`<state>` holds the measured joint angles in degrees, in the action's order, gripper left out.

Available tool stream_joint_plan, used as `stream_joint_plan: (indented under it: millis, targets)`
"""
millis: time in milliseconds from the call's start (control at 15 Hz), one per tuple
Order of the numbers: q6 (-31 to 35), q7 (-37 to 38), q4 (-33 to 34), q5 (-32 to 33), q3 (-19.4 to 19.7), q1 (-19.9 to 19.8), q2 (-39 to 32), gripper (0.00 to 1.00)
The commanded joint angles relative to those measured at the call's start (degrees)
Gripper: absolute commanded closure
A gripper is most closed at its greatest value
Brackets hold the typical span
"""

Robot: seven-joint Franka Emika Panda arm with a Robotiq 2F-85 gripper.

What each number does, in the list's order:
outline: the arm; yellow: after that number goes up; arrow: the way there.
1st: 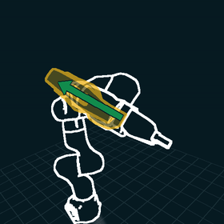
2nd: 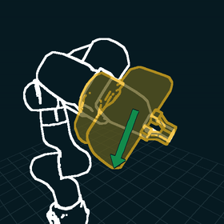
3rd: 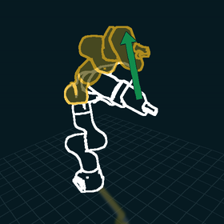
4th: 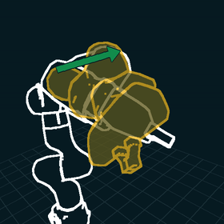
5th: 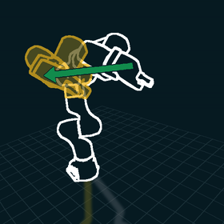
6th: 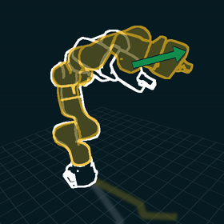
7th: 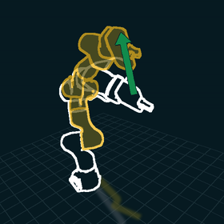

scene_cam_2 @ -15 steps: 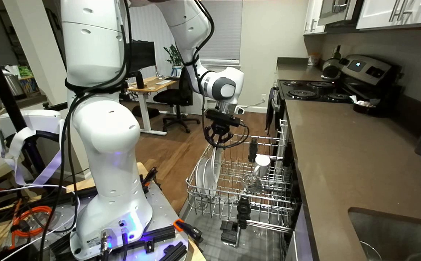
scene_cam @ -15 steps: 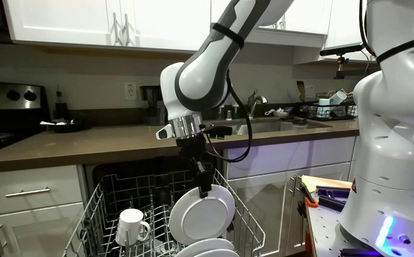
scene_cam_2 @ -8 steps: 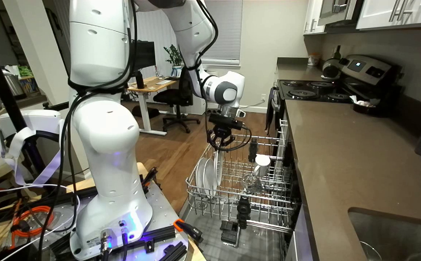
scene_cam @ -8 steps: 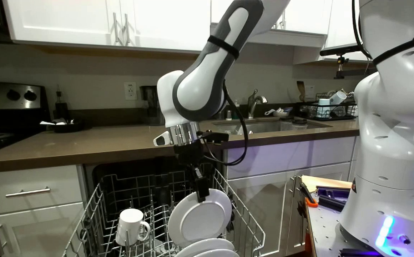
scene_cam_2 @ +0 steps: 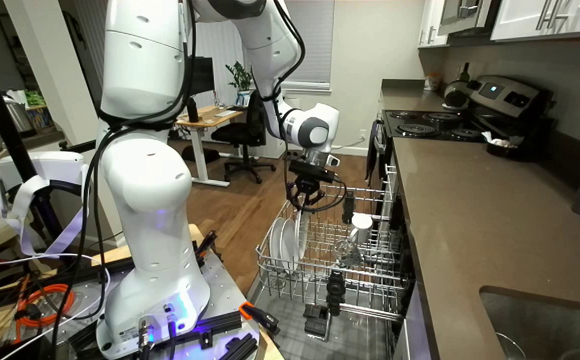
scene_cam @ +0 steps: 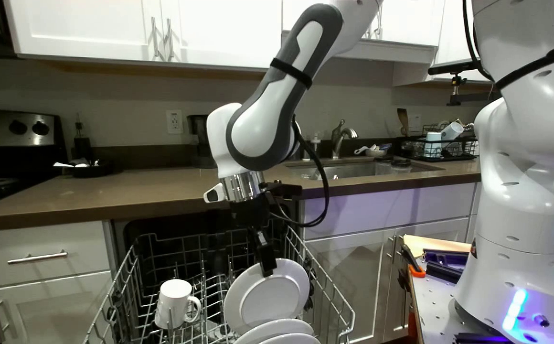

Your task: Put the plate in the dishwasher

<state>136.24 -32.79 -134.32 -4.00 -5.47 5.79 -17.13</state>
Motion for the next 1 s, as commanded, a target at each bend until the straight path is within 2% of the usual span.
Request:
stream_joint_plan:
  millis: [0, 400, 667, 933]
  targets:
    - [1.89, 3.38, -0.11, 1.48, -1.54, -0.94, -0.21, 0.92]
    - [6.3, 8.56, -1.63, 5.06, -1.72, -0.04, -0.25, 0.92]
    - [6.48, 12.04, -2.54, 6.62, -1.81, 0.39, -0.09, 0.92]
    - [4.85, 12.02, -2.18, 5.62, -2.38, -0.38, -0.43, 0.92]
